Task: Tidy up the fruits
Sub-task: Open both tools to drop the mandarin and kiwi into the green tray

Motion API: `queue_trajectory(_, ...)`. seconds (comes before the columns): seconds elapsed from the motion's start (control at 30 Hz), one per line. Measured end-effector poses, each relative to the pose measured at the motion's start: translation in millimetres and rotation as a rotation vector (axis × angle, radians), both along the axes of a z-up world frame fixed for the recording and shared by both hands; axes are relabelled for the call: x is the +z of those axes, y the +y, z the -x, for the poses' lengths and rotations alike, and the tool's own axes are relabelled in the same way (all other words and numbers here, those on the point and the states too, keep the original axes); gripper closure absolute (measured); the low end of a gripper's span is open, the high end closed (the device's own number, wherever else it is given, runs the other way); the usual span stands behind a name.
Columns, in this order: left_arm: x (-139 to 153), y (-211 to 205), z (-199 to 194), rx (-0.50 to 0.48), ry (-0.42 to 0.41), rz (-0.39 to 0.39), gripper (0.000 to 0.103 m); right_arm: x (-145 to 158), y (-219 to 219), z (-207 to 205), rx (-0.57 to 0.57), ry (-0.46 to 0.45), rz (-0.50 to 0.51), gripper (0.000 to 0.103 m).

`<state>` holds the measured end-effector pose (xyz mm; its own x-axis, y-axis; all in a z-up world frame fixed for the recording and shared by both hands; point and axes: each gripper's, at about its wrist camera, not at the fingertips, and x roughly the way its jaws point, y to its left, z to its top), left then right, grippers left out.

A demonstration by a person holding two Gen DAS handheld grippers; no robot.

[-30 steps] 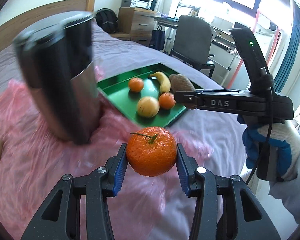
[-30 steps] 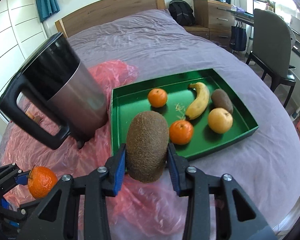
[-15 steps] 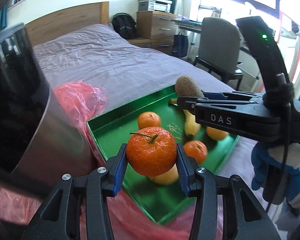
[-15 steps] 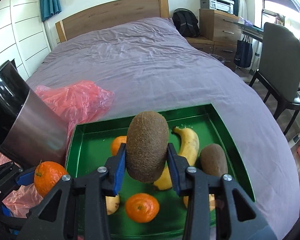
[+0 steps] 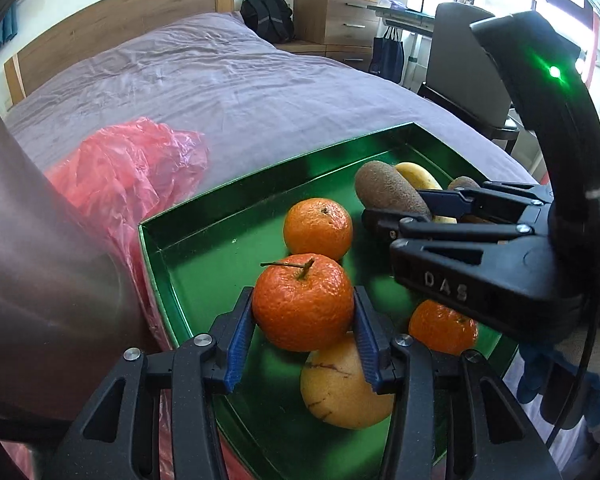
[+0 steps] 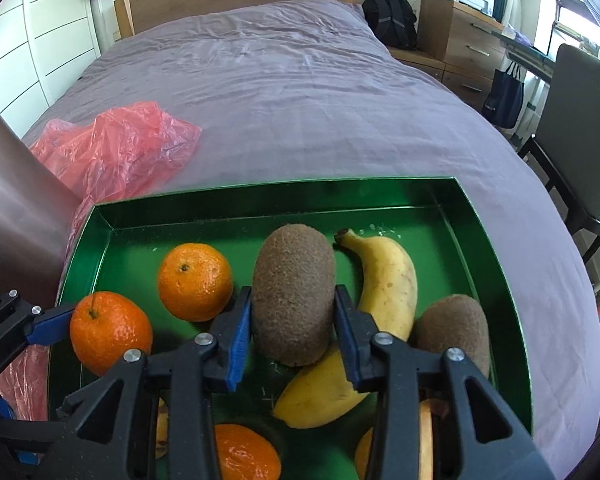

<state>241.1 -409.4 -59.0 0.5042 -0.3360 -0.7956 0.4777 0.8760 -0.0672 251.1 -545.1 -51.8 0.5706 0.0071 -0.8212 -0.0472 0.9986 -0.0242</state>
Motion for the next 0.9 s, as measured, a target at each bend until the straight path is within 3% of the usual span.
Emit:
queue_trajectory(0.27, 0.5, 1.3, -1.2, 0.015, 0.029, 0.009, 0.06, -1.3, 1.3, 1.0, 0.011, 0.005, 0.01, 0.07)
queue_trajectory(0.4, 6.0, 2.6, 0.2, 0.017, 0.013, 0.013, 0.052, 1.2, 0.3, 3.4, 0.0, -0.001, 0.01, 0.067)
queue_trajectory(0.53, 16.4, 2.4, 6.4, 0.013, -0.025, -0.002, 0.048, 13.5, 0.1, 10.8, -0.009, -0.019, 0.012, 0.055)
queue_trajectory(0.9, 65.3, 27.4, 56.8, -0.041, -0.053, 0.063, 0.047, 61.9, 9.1, 61.7, -0.034, -0.057, 0.035, 0.052)
